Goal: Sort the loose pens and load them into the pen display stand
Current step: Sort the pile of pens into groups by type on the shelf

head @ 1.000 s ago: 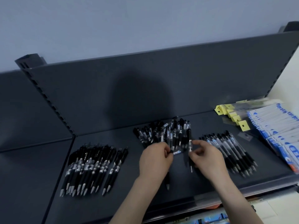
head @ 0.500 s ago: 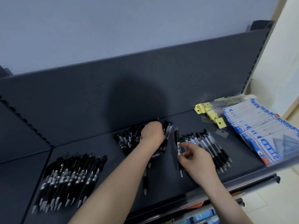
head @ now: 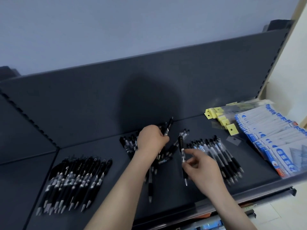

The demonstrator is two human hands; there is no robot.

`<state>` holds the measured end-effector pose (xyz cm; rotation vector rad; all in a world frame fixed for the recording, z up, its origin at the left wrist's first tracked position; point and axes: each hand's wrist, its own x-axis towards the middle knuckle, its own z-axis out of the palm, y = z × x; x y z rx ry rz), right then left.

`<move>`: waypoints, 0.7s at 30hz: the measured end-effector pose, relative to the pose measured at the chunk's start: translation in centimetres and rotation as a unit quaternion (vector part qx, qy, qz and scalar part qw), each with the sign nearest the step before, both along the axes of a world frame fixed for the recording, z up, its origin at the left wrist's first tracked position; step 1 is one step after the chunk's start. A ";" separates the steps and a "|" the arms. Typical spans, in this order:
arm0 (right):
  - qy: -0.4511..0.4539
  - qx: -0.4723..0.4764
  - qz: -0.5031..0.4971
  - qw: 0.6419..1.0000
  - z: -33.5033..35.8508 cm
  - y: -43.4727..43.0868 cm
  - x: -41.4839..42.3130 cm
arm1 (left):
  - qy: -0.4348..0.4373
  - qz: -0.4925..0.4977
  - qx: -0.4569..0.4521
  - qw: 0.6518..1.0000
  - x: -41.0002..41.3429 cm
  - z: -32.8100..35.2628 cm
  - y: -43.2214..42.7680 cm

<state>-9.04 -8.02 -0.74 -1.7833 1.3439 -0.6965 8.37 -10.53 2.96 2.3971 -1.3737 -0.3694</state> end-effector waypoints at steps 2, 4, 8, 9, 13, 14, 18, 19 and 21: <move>0.005 -0.002 0.022 1.000 0.2 0.4 1.0 | 0.031 0.014 -0.036 0.999 0.5 0.0 2.8; 0.012 -0.009 0.047 0.999 0.3 1.0 2.2 | 0.052 0.033 -0.064 0.996 1.1 -0.1 5.9; 0.008 0.005 0.095 0.995 0.4 2.8 5.7 | 0.071 0.078 -0.088 0.991 3.3 -0.4 11.1; 0.007 0.010 0.107 0.994 0.3 3.3 6.7 | 0.077 0.093 -0.088 0.989 3.9 -0.4 12.3; 0.003 0.016 0.157 0.988 -0.3 5.5 10.6 | 0.086 0.164 -0.099 0.978 6.7 -0.8 17.2; 0.005 0.026 0.170 0.985 -0.4 6.1 11.4 | 0.088 0.180 -0.103 0.974 7.5 -0.9 18.4; 0.014 0.059 0.203 0.977 -1.2 7.9 14.7 | 0.074 0.226 -0.112 0.965 10.1 -1.4 22.3; 0.012 0.068 0.206 0.976 -1.3 8.3 15.3 | 0.067 0.233 -0.111 0.964 10.6 -1.4 22.9; 0.006 0.084 0.208 0.974 -1.4 9.0 16.6 | 0.052 0.246 -0.107 0.962 11.5 -1.4 23.8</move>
